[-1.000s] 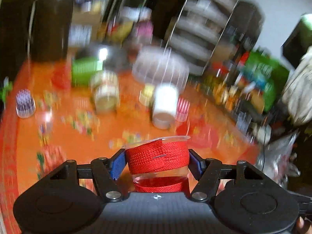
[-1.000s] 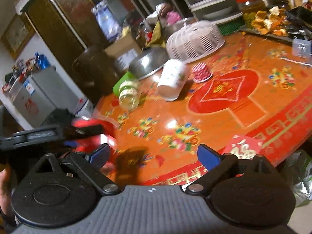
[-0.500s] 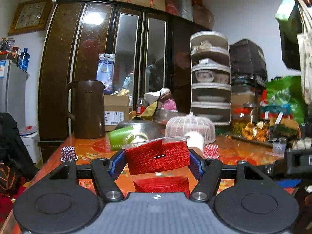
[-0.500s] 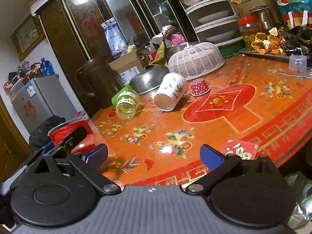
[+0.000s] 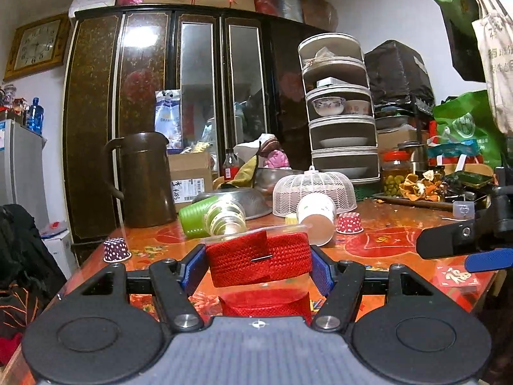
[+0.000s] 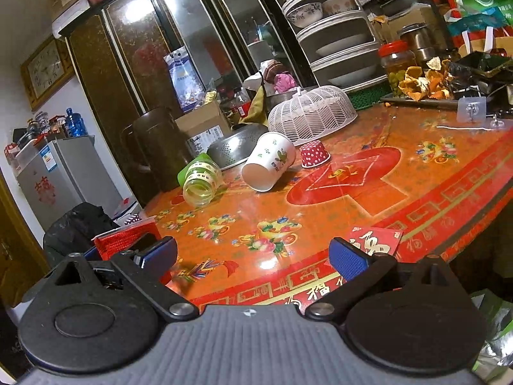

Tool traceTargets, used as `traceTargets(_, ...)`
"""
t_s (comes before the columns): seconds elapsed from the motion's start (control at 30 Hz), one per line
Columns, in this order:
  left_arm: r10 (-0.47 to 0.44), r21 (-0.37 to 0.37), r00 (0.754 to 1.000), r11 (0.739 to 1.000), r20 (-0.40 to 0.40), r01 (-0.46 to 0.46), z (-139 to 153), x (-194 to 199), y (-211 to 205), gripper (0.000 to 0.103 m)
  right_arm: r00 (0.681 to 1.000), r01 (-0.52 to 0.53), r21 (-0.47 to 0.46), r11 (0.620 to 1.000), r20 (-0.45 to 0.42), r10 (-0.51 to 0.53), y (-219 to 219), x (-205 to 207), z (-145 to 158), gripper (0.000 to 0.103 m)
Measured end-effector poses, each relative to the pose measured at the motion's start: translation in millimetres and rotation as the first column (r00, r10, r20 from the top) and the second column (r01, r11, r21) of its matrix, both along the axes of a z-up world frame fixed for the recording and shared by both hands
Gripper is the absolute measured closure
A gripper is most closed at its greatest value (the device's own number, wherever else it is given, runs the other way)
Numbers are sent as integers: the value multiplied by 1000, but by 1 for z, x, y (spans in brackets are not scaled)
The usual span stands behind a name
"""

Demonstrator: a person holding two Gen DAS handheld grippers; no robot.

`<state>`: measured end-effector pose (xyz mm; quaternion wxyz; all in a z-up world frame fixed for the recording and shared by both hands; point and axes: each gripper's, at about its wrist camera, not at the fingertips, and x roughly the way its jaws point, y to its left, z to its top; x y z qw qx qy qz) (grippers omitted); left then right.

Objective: Flip cup upright
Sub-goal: 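Rotate the cup upright with the left gripper and set it on the table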

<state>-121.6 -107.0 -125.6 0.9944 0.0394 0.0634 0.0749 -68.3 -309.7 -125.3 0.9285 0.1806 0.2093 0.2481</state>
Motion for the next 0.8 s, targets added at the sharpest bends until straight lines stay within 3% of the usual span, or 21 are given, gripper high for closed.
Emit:
traceTargets(0.43,-90,18,996,996,-2,90,-3,-15,10,32,1000,-2,-13,1000,-13,2,5,-6,1,1)
traceTargets(0.6,-116,-9,993,993,-23,116,-2,-16,14,30,1000,-14,-37,999,-10,14,11,-10,7,1)
traceTargets(0.7,-138,-33,989,990,-48,137,-1,-15,17,27,1000,-16,-45,999,2,17,15,-12,11,1)
traceTargets(0.8,-160,-70,984,985,-76,155,-3,-12,22,15,1000,-20,-47,999,6,20,17,-13,12,1)
